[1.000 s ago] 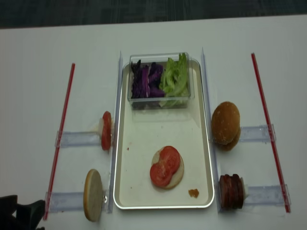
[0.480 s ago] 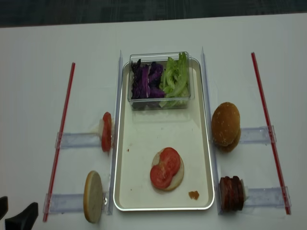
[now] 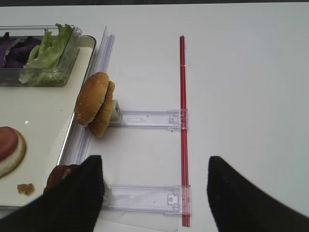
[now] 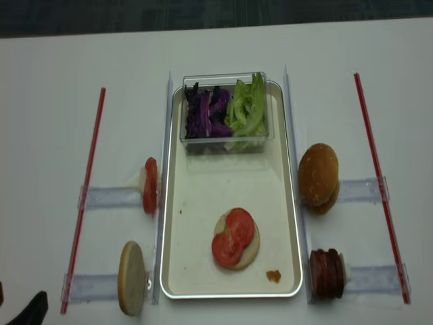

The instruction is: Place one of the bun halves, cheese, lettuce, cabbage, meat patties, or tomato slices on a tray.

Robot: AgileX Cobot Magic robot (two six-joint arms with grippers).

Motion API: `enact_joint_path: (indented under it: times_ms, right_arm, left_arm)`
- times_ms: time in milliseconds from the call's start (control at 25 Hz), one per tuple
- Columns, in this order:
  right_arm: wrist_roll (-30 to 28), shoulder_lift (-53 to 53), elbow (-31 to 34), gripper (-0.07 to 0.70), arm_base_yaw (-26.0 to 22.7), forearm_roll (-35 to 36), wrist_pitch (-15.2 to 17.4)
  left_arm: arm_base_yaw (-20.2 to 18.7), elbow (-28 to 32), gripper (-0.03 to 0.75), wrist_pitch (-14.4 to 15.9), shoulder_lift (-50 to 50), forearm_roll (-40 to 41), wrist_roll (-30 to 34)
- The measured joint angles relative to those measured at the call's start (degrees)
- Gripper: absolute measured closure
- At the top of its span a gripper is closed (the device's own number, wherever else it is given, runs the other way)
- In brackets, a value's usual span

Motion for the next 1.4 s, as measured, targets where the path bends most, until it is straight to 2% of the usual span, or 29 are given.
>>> enact_joint_path:
  times_ms: [1400]
  right_arm:
    - [0.0, 0.0, 0.0, 0.163, 0.0, 0.0, 0.0]
  left_arm:
    - [-0.5, 0.0, 0.263, 0.1, -0.3, 0.0, 0.0]
